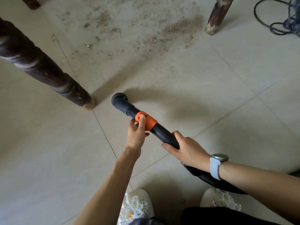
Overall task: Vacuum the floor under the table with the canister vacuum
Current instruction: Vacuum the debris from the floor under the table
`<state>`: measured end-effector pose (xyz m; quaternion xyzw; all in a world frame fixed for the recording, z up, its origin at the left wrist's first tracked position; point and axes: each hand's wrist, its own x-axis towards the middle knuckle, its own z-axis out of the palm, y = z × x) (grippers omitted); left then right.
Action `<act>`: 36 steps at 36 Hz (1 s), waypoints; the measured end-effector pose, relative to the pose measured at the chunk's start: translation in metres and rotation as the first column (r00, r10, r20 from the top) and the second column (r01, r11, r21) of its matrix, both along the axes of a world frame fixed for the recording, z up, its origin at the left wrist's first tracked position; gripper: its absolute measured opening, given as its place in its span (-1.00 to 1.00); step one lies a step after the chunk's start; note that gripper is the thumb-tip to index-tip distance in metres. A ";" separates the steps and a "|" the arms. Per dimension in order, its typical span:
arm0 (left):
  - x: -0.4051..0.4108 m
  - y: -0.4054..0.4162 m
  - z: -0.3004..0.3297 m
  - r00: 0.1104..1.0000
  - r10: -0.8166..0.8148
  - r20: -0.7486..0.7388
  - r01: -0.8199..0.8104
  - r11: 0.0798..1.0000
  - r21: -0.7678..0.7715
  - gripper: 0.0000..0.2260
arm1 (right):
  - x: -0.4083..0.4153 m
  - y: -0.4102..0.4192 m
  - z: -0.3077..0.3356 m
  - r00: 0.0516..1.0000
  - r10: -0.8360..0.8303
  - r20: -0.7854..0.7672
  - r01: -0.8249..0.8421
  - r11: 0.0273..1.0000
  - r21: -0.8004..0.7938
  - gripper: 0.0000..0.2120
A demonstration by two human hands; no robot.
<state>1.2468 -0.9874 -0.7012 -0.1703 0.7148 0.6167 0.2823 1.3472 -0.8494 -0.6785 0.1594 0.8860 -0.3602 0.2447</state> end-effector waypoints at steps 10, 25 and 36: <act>-0.034 -0.001 0.003 1.000 0.009 -0.020 -0.010 0.999 -0.031 -0.65 | -0.040 -0.010 0.002 0.998 -0.065 0.001 0.065 0.997 -0.043 -0.59; -0.067 -0.009 0.005 0.999 0.020 -0.034 -0.024 0.993 -0.112 -0.62 | -0.081 -0.017 -0.005 1.000 0.011 -0.014 -0.011 1.000 -0.014 -0.58; -0.039 -0.007 0.006 0.999 -0.024 0.043 0.028 0.995 -0.092 -0.63 | -0.046 -0.017 -0.003 1.000 -0.004 -0.019 0.003 1.000 -0.023 -0.61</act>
